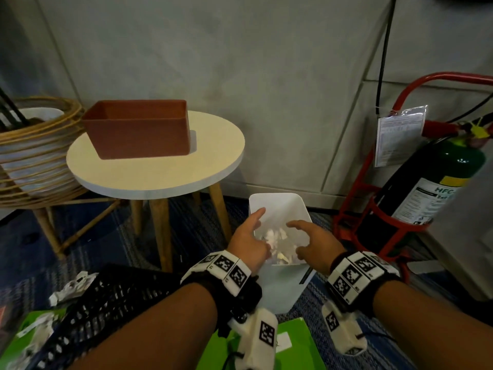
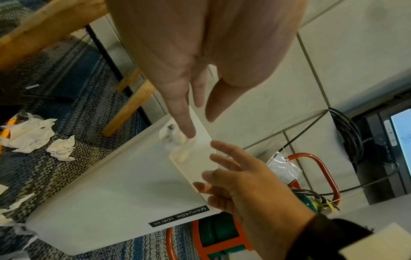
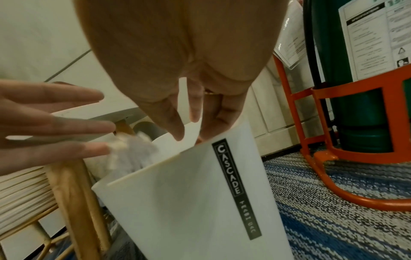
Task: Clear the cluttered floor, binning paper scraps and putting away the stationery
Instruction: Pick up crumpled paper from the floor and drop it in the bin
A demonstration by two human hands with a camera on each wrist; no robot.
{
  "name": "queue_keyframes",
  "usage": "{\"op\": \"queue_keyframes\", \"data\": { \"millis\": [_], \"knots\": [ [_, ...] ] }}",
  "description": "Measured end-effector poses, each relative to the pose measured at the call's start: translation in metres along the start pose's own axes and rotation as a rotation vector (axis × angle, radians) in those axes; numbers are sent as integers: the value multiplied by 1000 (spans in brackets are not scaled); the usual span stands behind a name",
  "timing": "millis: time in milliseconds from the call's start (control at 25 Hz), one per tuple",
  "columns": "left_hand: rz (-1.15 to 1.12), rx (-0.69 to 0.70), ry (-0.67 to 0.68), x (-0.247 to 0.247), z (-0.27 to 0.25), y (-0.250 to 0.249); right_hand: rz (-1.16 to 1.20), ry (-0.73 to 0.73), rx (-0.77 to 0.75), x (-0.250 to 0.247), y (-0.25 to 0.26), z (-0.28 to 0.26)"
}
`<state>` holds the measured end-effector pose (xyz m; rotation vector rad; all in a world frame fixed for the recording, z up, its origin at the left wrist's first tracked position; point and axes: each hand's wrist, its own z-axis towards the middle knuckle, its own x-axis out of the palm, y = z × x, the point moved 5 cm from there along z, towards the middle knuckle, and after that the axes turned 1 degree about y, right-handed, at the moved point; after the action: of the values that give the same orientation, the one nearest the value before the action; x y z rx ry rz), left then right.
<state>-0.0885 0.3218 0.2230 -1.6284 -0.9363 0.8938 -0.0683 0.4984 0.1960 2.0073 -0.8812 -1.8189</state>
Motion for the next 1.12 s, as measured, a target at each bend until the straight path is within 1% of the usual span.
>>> {"op": "queue_keyframes", "data": {
  "millis": [80, 120, 200, 240, 280, 320, 400, 440, 480, 600, 680, 800, 840, 920, 1040, 1120],
  "knots": [
    [37, 35, 32, 1, 2, 1, 13, -27, 1, -4, 5, -3],
    [42, 46, 21, -1, 1, 3, 38, -81, -13, -6, 9, -6],
    [66, 70, -7, -10, -7, 5, 142, -252, -107, -15, 27, -23],
    [122, 75, -11, -19, -14, 10, 214, -313, -178, -12, 38, -37],
    [225, 81, -6, -31, -23, 18, 281, -331, -253, -3, 50, -53],
    [374, 71, 13, -46, -34, 30, 340, -307, -316, 13, 62, -71],
    [677, 38, 79, -78, -56, 63, 389, -172, -375, 61, 76, -101],
    [775, 2, 102, -96, -67, 84, 364, -88, -384, 93, 78, -112],
    [825, -48, 109, -113, -79, 106, 318, -9, -380, 126, 76, -120],
    [811, -213, 80, -156, -113, 169, 187, 247, -305, 224, 58, -131],
    [855, -292, 95, -175, -136, 207, 116, 370, -274, 280, 46, -132],
    [927, -345, 76, -198, -164, 255, -83, 517, -233, 342, 45, -133],
    [938, -355, 76, -202, -170, 268, -162, 555, -205, 357, 44, -131],
    [973, -381, 94, -206, -179, 292, -237, 600, -161, 382, 47, -128],
    [975, -426, 139, -206, -186, 318, -320, 626, -168, 414, 58, -126],
    [1041, -427, 233, -199, -191, 337, -395, 643, -170, 429, 59, -125]
  ]
}}
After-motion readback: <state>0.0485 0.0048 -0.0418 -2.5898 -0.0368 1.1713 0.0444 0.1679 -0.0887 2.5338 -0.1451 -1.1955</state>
